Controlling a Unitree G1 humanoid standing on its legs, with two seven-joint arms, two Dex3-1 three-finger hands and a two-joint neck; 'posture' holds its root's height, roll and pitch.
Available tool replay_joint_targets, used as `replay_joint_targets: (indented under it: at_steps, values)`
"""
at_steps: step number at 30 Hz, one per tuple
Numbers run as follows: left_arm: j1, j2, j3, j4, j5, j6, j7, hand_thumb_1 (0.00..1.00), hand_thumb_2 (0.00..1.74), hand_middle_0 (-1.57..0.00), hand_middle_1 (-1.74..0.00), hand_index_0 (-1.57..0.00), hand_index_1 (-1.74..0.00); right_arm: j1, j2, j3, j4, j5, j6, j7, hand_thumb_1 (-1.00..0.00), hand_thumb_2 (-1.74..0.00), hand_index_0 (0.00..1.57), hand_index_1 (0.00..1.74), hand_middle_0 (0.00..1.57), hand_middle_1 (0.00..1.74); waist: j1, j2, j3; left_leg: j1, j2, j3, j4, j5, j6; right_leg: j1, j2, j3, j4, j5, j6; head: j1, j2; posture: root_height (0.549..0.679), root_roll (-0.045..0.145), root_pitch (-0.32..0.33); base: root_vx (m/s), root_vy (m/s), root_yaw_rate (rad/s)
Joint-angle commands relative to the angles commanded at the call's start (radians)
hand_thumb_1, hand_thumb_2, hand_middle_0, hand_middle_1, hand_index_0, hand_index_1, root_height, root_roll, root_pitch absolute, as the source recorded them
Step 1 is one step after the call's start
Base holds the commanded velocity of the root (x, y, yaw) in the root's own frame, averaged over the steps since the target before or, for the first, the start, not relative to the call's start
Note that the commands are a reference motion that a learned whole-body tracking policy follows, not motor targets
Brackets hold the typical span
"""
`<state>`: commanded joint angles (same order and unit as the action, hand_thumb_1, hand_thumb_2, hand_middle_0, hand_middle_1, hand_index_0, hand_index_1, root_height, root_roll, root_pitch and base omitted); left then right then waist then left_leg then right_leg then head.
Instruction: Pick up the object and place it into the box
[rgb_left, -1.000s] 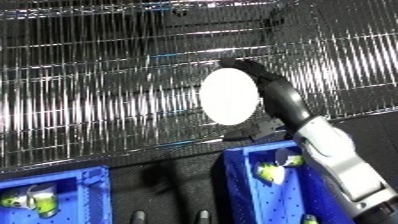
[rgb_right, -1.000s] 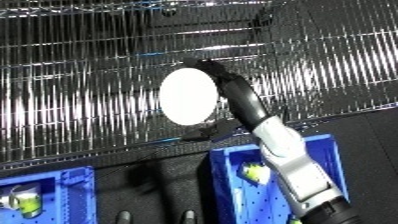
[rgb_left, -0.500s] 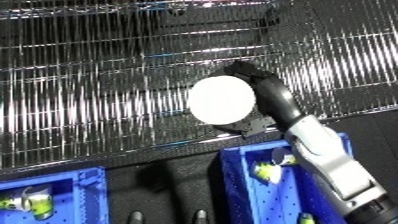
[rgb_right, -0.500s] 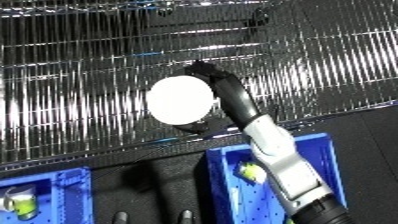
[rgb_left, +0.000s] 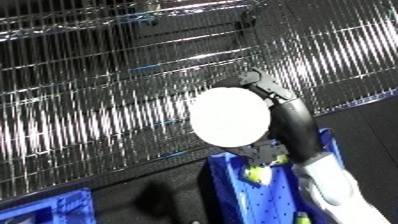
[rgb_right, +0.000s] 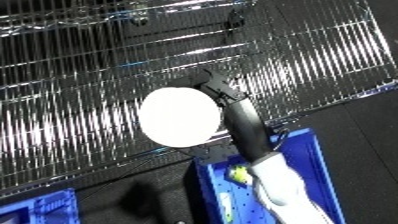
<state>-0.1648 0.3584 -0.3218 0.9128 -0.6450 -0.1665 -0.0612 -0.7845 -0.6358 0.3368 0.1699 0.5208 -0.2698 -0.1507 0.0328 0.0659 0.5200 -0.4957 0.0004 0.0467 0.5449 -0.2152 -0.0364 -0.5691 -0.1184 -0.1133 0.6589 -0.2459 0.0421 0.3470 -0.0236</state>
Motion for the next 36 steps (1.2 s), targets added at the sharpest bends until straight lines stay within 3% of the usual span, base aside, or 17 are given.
replay_joint_targets:
  at_steps: [8, 13, 20, 28, 36]
  values:
    - [0.007, -0.02, 0.034, 0.043, -0.003, -0.03, 0.002, 0.0, 0.0, 0.0, 0.0, 0.0, 0.0, 0.147, -0.003, -0.107, -0.113, -0.016, -0.064, -0.065, -0.9, -1.57, 1.41, 1.57, 1.41, 1.57, -0.057, -0.014, 0.0, 0.018, 0.009, 0.024, 0.015, -0.019, -0.0011, 0.014, 0.0102, 0.022, -0.013, 0.003, 0.0033, 0.0, -0.005, 0.645, 0.07, 0.136, -0.024, 0.006, -0.162]
    - [0.009, -0.021, 0.059, 0.051, -0.014, -0.031, 0.004, 0.0, 0.0, 0.0, 0.0, 0.0, 0.0, 0.249, -0.015, -0.169, -0.112, 0.007, -0.042, -0.115, -0.9, -1.57, 1.41, 1.57, 1.41, 1.57, -0.09, -0.015, 0.0, 0.033, 0.011, 0.04, 0.019, -0.028, -0.0028, 0.023, 0.0154, 0.035, -0.022, 0.006, 0.0052, -0.003, -0.025, 0.646, 0.071, 0.131, -0.016, 0.018, -0.175]
    - [0.016, -0.039, 0.056, 0.07, -0.043, -0.047, 0.009, 0.0, 0.0, 0.0, 0.0, 0.0, 0.0, 0.369, -0.017, -0.218, 0.041, 0.117, -0.017, -0.099, -0.9, -1.57, 1.41, 1.57, 1.41, 1.57, -0.128, -0.003, 0.0, 0.064, 0.008, 0.05, 0.014, -0.037, -0.0063, 0.04, 0.0186, 0.054, -0.03, 0.002, 0.0026, 0.087, -0.078, 0.647, 0.076, 0.119, -0.006, 0.025, -0.176]
    - [0.021, -0.033, 0.032, 0.109, -0.068, -0.066, -0.019, 0.0, 0.0, 0.0, 0.0, 0.0, 0.0, 0.43, -0.023, -0.232, 0.344, 0.242, -0.029, -0.063, -0.9, -1.57, 1.41, 1.57, 1.41, 1.57, -0.138, 0.022, 0.0, 0.097, -0.001, 0.055, 0.003, -0.043, -0.0063, 0.065, 0.0169, 0.066, -0.046, 0.0, -0.0065, 0.229, -0.137, 0.65, 0.084, 0.106, -0.001, -0.002, -0.07]
    - [0.013, -0.036, -0.013, 0.134, -0.067, -0.085, -0.054, 0.0, 0.0, 0.0, 0.0, 0.0, 0.0, 0.386, -0.04, -0.274, 0.653, 0.265, -0.043, -0.097, -0.5, -0.87, 0.79, 0.87, 0.79, 0.87, -0.122, 0.058, 0.0, 0.11, -0.02, 0.045, -0.001, -0.044, -0.0003, 0.074, 0.0141, 0.068, -0.047, 0.0, -0.0126, 0.347, -0.163, 0.65, 0.092, 0.096, -0.004, -0.009, 0.024]
